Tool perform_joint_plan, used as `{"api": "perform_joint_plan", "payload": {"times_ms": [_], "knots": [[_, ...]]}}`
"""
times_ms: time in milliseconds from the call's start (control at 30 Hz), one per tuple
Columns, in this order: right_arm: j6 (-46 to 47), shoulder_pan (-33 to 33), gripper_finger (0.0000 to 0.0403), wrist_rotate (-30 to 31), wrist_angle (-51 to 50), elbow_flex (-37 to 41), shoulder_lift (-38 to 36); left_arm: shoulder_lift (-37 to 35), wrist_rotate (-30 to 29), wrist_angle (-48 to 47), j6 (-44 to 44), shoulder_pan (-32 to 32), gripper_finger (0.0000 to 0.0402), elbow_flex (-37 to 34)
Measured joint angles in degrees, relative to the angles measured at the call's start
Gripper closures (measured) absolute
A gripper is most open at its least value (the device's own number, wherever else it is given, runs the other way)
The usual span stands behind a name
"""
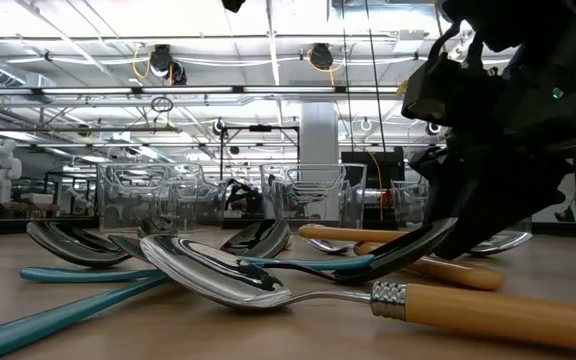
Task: Sort silverware by color (type)
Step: Put the brown spoon into the middle transparent bin
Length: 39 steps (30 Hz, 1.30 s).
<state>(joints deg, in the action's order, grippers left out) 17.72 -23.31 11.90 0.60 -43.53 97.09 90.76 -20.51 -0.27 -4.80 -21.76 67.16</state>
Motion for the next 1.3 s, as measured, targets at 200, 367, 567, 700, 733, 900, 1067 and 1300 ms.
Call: {"api": "perform_joint_plan", "payload": {"times_ms": [200, 367, 567, 700, 733, 900, 1067, 1300], "knots": [[-0.3, 0.0, 0.0338, -0.3, -0.8, -0.1, 0.0, 0.0, 0.0, 0.0, 0.0, 0.0, 0.0133, 0.0], [-0.9, 0.0, 0.0366, -0.2, -1.1, -0.1, 0.0, 0.0, 0.0, 0.0, 0.0, 0.0, 0.0133, 0.0], [-1.5, 0.0, 0.0356, -0.1, -1.4, 0.0, -0.5, 0.0, 0.0, 0.0, 0.2, 0.0, 0.0133, 0.0], [-1.5, 0.0, 0.0362, 0.1, -2.4, 0.2, -2.3, 0.0, 0.0, 0.0, 0.2, 0.0, 0.0133, 0.0], [-1.6, 0.0, 0.0365, 0.3, -3.0, 0.4, -2.9, 0.0, 0.0, 0.0, 0.3, 0.0, 0.0133, 0.0], [-0.9, -0.1, 0.0366, 2.1, -2.4, 0.4, -6.0, 0.0, 0.0, -0.2, 0.3, 0.0, 0.0133, 0.0], [-0.1, -0.9, 0.0365, 3.4, -2.5, 0.3, -8.2, 0.0, 0.0, -0.6, 0.3, 0.0, 0.0133, 0.0], [0.0, -1.6, 0.0365, 6.2, -2.9, -0.9, -8.8, 0.0, 0.0, -0.9, 0.3, 0.0, 0.0133, 0.0]]}}
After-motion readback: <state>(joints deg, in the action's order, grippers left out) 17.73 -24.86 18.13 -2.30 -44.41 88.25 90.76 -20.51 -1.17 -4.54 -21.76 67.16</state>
